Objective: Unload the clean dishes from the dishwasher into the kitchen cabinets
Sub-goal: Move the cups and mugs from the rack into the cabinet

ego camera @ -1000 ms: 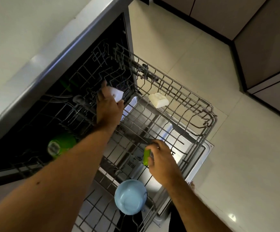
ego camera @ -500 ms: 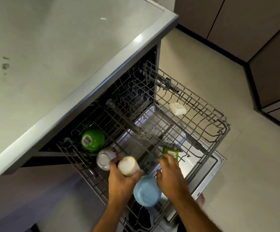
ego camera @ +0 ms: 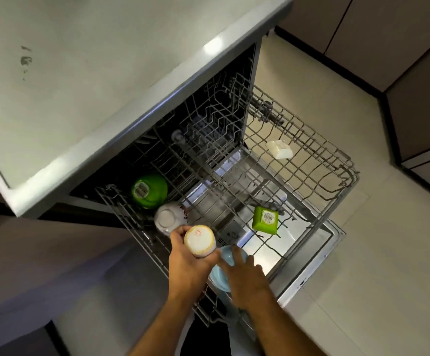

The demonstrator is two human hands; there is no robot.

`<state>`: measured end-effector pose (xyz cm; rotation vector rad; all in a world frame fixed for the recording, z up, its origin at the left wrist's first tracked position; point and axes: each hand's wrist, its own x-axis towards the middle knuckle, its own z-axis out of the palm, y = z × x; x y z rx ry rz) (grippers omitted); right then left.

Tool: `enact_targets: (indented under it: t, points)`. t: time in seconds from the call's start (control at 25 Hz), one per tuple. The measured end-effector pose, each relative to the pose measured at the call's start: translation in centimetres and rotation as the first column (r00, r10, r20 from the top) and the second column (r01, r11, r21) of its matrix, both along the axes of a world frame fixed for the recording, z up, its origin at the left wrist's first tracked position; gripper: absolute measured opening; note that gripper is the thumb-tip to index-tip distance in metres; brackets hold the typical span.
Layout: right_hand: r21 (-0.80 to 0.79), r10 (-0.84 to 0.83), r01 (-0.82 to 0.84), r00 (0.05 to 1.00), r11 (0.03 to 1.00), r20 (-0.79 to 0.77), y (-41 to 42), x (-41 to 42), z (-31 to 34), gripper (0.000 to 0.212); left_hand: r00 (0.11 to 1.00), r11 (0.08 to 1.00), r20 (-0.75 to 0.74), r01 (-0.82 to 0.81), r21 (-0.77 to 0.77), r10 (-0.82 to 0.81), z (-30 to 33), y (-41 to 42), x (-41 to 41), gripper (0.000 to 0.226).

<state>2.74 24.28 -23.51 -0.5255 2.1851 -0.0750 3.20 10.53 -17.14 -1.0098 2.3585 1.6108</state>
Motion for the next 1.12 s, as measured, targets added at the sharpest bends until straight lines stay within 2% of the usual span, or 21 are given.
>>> enact_targets:
  t: [0.16,0.32,0.44,0.52,0.6,0.72,0.88,1.0,1.12]
  points:
    - [0.072,0.064,-0.064,0.998,0.995,-0.004,-0.7,0.0,-0.9,0.097,0.999,1.0,-0.04,-0.01,0.001,0.011,-1.0,0.7,1.7,0.069]
    - [-0.037,-0.033,0.033,0.999,0.999,0.003,-0.1,-0.5,-0.7,0.091,0.997,0.999,-0.068,-0.038,0.01,0.038,-1.0,0.4,2.3,0.069]
    - [-0.158,-0.115,0.1,0.99,0.982,-0.087,0.2,-0.4,0.0,0.1,0.989,0.996,-0.118,-0.09,-0.004,0.089,0.2,-0.5,2.2,0.068]
    - [-0.283,-0.259,0.217,0.959,0.934,-0.119,0.6,-0.5,1.4,0.107,0.98,0.992,-0.152,-0.129,-0.012,0.126,1.9,-0.8,2.5,0.068]
    - [-0.405,-0.405,0.344,0.911,0.847,-0.074,1.4,-1.1,3.7,0.107,0.966,0.985,-0.199,-0.171,-0.006,0.167,4.3,-0.6,3.3,0.068]
    - [-0.514,-0.506,0.412,0.861,0.752,-0.049,2.4,-1.3,8.9,0.106,0.938,0.98,-0.283,-0.198,0.028,0.198,8.4,0.3,5.5,0.068]
    - [-0.674,-0.56,0.381,0.826,0.633,-0.059,3.5,-0.1,16.8,0.097,0.87,0.964,-0.419,-0.258,0.067,0.261,13.9,1.5,9.6,0.067]
    - [-0.719,-0.444,0.23,0.888,0.656,-0.121,3.4,1.5,22.8,0.093,0.822,0.949,-0.486,-0.31,0.058,0.298,18.4,2.0,13.2,0.072]
    - [-0.765,-0.408,0.129,0.894,0.631,-0.186,1.8,2.6,27.8,0.1,0.775,0.933,-0.54,-0.356,0.054,0.327,22.4,1.4,15.2,0.073]
